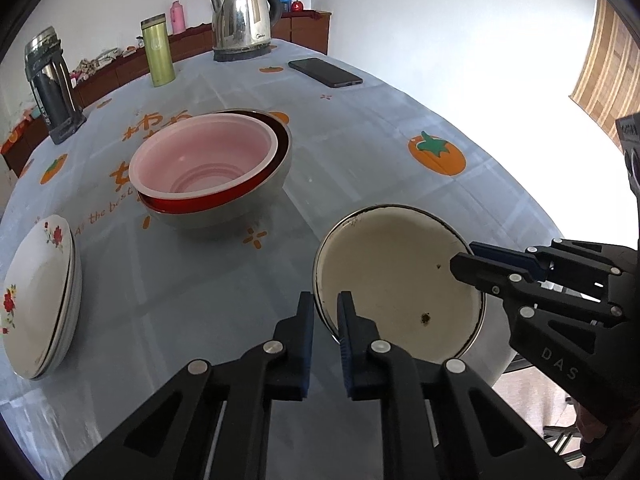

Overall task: Organize plates and bowls
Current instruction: 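Close the left tool on the cream enamel basin's rim while the right tool grips it, then lift the cream enamel basin with both tools and carry it over the steel bowl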

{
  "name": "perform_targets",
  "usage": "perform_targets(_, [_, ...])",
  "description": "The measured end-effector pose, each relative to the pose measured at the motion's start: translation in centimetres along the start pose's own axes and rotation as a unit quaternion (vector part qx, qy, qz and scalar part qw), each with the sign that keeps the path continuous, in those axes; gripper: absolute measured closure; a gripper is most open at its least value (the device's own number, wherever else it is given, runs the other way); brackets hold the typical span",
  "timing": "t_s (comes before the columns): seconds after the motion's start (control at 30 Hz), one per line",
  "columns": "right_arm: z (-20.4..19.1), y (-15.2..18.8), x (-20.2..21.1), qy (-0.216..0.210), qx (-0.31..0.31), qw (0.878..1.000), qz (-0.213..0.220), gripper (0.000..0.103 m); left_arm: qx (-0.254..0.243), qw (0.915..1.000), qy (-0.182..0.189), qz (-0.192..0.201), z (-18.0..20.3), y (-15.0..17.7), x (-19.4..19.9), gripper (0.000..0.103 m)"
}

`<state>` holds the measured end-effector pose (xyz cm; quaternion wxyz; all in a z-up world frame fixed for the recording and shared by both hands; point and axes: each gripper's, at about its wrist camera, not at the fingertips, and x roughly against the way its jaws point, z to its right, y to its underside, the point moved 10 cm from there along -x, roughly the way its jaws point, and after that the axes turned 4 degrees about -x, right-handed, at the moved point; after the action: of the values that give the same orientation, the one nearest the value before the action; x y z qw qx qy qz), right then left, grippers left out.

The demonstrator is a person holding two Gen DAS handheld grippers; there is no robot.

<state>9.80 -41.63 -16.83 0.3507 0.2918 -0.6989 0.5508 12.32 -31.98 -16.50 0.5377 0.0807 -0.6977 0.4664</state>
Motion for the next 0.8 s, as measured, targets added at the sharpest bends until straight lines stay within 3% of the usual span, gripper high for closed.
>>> perform_targets(0.8, [-0.8, -0.9, 0.2, -0.017, -0.015, 1.0, 0.008, 0.092, 0.021, 0.9996, -0.009, 0.017, -1.5, -0.5, 0.5, 0.092])
